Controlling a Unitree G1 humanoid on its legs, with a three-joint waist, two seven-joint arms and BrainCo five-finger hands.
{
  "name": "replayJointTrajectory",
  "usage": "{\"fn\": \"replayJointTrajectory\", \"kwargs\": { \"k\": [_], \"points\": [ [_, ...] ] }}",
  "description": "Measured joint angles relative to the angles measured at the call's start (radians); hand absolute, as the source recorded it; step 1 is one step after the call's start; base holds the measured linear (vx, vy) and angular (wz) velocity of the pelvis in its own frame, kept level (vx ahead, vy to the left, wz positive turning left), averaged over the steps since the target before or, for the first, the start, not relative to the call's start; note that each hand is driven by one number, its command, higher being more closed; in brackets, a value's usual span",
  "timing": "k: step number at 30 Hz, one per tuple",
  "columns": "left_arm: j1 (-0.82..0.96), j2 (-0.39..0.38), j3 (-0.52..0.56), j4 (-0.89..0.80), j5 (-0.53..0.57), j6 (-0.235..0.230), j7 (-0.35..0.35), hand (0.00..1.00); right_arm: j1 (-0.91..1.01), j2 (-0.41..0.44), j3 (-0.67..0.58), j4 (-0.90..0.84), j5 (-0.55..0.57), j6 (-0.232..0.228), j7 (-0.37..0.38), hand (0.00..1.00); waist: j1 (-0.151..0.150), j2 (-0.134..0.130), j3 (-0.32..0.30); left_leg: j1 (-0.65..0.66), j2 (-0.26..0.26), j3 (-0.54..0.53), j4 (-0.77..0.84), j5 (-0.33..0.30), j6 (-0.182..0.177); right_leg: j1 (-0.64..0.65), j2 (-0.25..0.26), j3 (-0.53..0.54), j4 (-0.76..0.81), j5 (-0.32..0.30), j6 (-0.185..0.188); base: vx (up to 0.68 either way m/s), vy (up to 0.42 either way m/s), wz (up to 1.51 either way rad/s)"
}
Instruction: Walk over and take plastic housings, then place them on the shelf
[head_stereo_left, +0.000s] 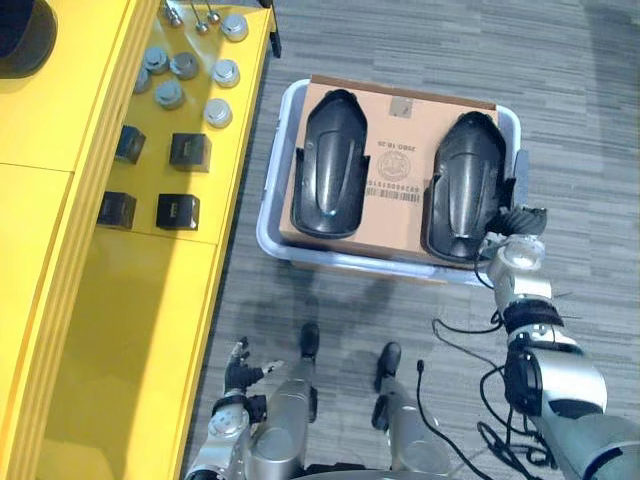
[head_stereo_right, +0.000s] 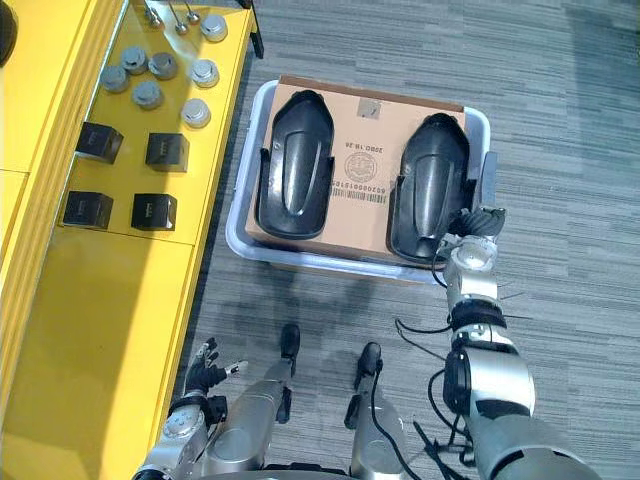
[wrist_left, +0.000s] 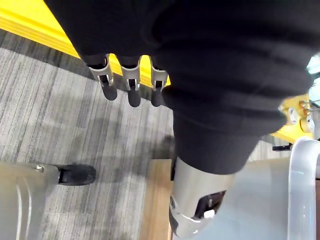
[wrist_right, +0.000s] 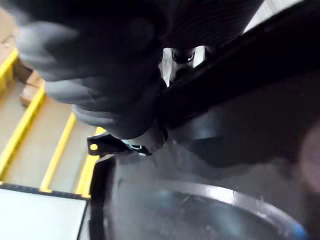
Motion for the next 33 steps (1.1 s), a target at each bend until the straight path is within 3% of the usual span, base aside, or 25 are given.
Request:
{"fn": "replayJointTrajectory", "kwargs": {
  "k": [4,8,14,19,26,33],
  "points": [
    [0.050,0.000,0.002,-0.161,0.009,-0.002,-0.001,0.00,0.120,0.064,0.001,-0.124,-0.053,-0.003,-0.003,1.00,-0.023,-0.002,-0.058,0.027,0.007,-0.004,-0.024,0.000,0.000,0.017,-0.001,-0.004,0.000,-0.011,0.007,0.06,-0.022,0.03],
    [0.066,0.002,0.005,-0.315,0.022,-0.002,-0.002,0.00,0.185,0.089,0.008,-0.228,-0.090,-0.012,0.002,1.00,-0.023,-0.002,-0.112,0.058,0.008,-0.007,-0.031,-0.001,-0.001,0.048,-0.001,-0.009,-0.004,-0.021,0.012,0.06,-0.021,0.03],
    [0.075,-0.006,0.050,-0.624,0.073,-0.013,0.003,0.00,0.246,0.126,0.096,-0.490,-0.147,-0.063,0.037,1.00,-0.025,-0.004,-0.164,0.086,0.008,-0.008,-0.032,-0.003,-0.004,0.081,-0.001,-0.014,-0.010,-0.026,0.013,0.02,-0.009,0.02],
    [0.051,-0.029,0.078,-0.837,0.178,-0.036,0.080,0.00,0.284,0.196,0.181,-0.633,-0.211,-0.088,0.069,1.00,-0.026,-0.006,-0.220,0.105,0.006,-0.018,-0.033,-0.005,-0.005,0.109,-0.002,-0.027,-0.019,-0.027,0.013,0.00,-0.006,0.06],
    [-0.031,-0.039,-0.030,-0.869,0.288,-0.030,0.147,0.00,0.285,0.261,0.340,-0.758,-0.208,-0.098,0.114,1.00,-0.025,-0.019,-0.274,0.118,0.007,-0.010,-0.033,-0.005,-0.006,0.119,-0.001,-0.021,-0.020,-0.027,0.012,-0.01,-0.006,-0.02],
    [-0.074,-0.053,-0.076,-0.816,0.331,0.018,0.178,0.00,0.282,0.301,0.439,-0.809,-0.140,-0.133,0.135,1.00,-0.046,-0.036,-0.316,0.127,0.007,0.004,-0.033,-0.005,-0.006,0.121,-0.001,-0.006,-0.020,-0.022,0.012,-0.01,-0.002,-0.07]
  ]
}}
